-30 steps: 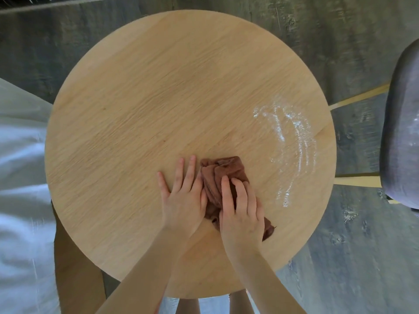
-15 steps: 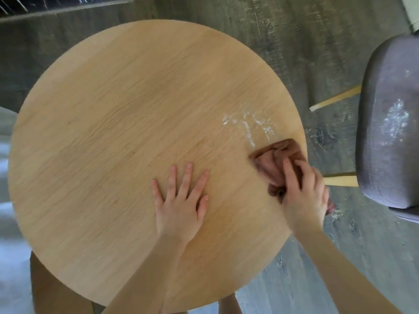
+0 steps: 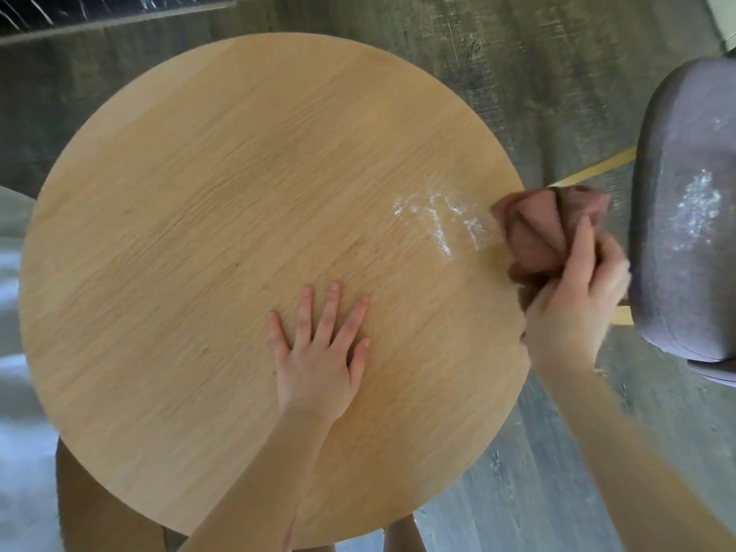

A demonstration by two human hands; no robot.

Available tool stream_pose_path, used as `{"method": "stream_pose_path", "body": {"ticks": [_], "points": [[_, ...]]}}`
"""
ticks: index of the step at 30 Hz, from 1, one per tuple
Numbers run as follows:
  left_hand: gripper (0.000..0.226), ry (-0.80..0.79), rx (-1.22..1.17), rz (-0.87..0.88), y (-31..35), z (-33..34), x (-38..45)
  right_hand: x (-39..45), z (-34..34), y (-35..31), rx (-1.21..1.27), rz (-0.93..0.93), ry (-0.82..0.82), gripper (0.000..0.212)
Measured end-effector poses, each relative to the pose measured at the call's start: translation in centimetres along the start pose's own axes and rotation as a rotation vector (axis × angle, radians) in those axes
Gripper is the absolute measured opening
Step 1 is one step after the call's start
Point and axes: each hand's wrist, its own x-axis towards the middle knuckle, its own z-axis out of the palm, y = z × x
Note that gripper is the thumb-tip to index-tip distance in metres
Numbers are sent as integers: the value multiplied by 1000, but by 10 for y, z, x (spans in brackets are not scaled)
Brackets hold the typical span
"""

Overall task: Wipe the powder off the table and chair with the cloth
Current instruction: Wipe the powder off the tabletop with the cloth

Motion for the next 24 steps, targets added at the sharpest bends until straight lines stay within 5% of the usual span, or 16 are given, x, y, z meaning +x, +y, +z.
{"method": "stream_pose_path", "body": {"ticks": [8,11,15,24], "points": [[54,17,3,6,2,0,2,-56,53,-113,103,-492,-296,56],[56,-11,2,-14,1,0,2,-57,61,-107,34,-581,-404,87],[62,-23,-34,-23,1,-2,2,-45,67,-97,15,-592,-294,51],[50,12,-25,18,19,-22,58,-1,71,-60,-111,-550,-265,49]]}}
